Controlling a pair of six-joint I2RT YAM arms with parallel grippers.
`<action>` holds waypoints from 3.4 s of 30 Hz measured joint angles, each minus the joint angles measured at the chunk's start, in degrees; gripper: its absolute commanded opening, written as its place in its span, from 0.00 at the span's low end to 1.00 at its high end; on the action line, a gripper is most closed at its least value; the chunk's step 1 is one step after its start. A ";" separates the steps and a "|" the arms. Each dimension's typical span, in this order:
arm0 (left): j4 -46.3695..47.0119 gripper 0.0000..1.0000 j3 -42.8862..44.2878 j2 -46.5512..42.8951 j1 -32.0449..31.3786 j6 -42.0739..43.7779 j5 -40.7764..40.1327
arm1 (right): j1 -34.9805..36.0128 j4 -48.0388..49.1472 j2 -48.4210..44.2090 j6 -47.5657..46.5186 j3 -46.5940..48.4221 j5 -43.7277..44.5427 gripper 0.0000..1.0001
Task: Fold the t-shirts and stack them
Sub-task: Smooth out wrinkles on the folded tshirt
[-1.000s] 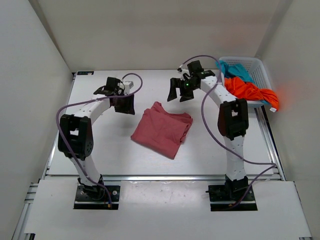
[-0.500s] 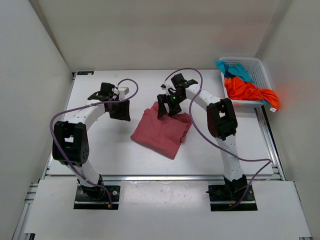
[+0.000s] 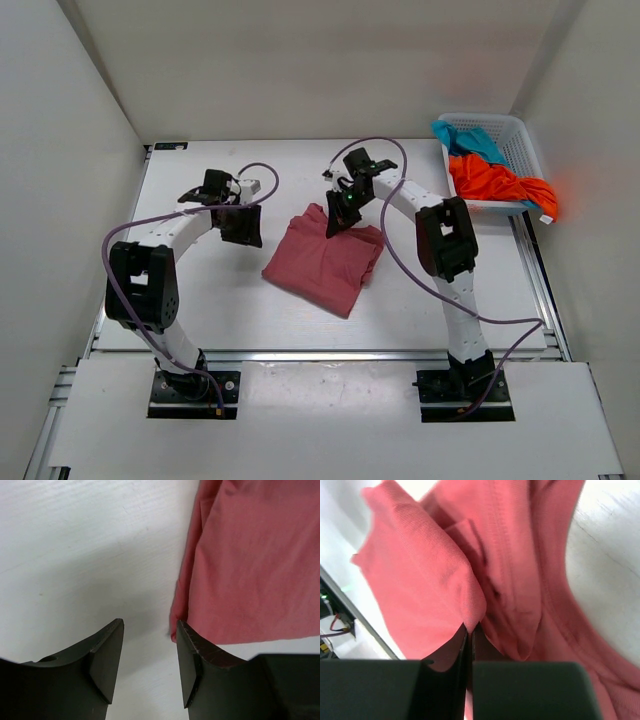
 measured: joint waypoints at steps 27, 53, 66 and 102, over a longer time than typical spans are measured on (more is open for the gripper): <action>1.03 0.56 -6.27 -0.02 -5.01 0.22 2.36 | -10.49 4.98 -8.00 3.48 -4.24 -7.52 0.06; 4.74 0.62 8.98 5.57 -6.56 -0.96 0.04 | -5.46 7.93 -34.21 18.14 -27.34 21.20 0.00; 6.14 0.61 15.50 18.82 -12.79 -3.65 -4.04 | -9.25 22.12 -27.93 27.50 -41.07 19.17 0.00; 4.92 0.52 5.31 2.03 -7.28 -7.30 -5.29 | -13.88 21.09 -18.53 20.48 -25.68 12.68 0.45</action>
